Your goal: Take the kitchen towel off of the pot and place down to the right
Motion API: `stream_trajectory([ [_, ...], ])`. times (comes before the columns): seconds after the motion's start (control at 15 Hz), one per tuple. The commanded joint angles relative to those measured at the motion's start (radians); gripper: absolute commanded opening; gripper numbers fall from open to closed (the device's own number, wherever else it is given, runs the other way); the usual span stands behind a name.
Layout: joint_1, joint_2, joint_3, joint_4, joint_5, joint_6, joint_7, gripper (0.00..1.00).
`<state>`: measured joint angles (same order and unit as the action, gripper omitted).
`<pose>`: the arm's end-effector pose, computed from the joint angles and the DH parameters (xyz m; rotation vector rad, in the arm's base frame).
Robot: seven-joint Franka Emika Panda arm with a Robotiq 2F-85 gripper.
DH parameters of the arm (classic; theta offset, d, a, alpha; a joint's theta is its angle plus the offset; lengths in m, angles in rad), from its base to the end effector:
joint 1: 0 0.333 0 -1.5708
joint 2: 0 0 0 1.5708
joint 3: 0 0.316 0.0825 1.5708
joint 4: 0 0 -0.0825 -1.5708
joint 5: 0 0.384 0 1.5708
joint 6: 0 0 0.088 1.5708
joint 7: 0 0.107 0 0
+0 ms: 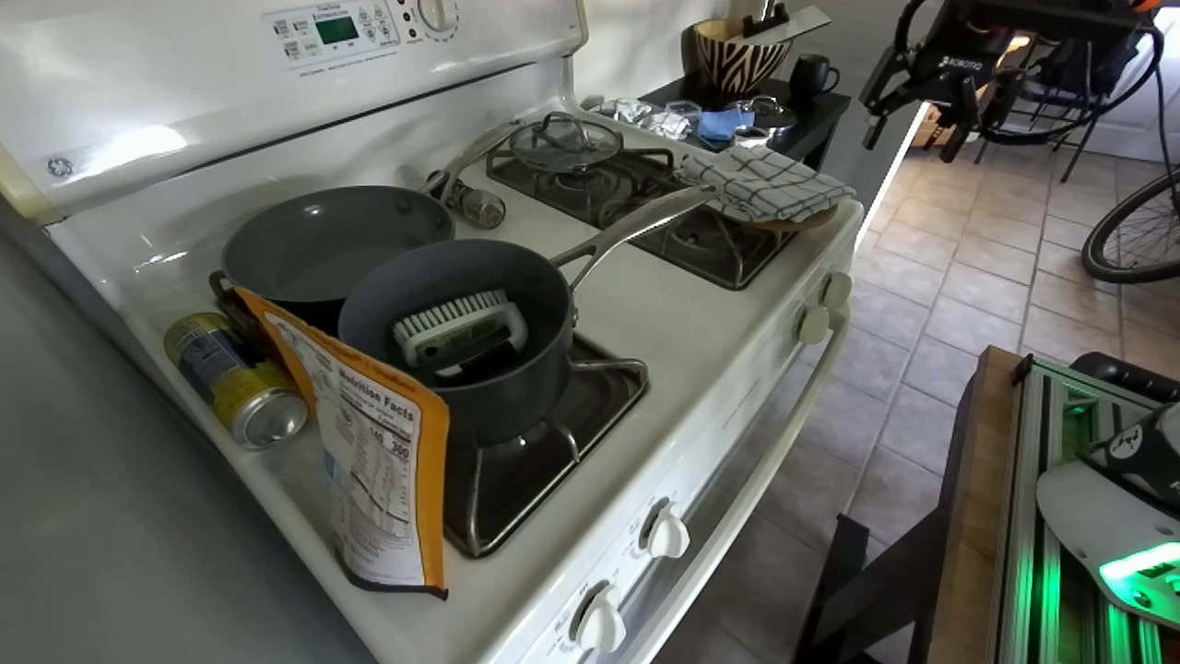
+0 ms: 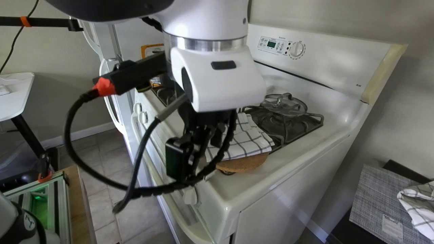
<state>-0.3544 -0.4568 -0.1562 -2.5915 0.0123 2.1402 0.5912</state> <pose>0.3430 -0.1904 0.4089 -2.6168 1.5912 0.0052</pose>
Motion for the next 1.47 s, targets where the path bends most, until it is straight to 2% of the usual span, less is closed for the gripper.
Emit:
stream_trajectory([
  [0.0,-0.063,0.105,-0.018,0.046,-0.091,0.02,-0.026,1.0],
  [0.2,-0.058,0.168,-0.041,0.063,-0.081,0.11,-0.052,1.0],
  [0.47,-0.01,0.26,-0.079,0.103,0.0,0.192,-0.212,1.0],
  [0.8,0.043,0.34,-0.112,0.165,0.165,0.158,-0.412,1.0],
  [1.07,0.047,0.399,-0.101,0.21,0.108,0.075,-0.383,1.0],
  [1.4,0.049,0.419,-0.102,0.24,0.081,0.069,-0.357,1.0],
])
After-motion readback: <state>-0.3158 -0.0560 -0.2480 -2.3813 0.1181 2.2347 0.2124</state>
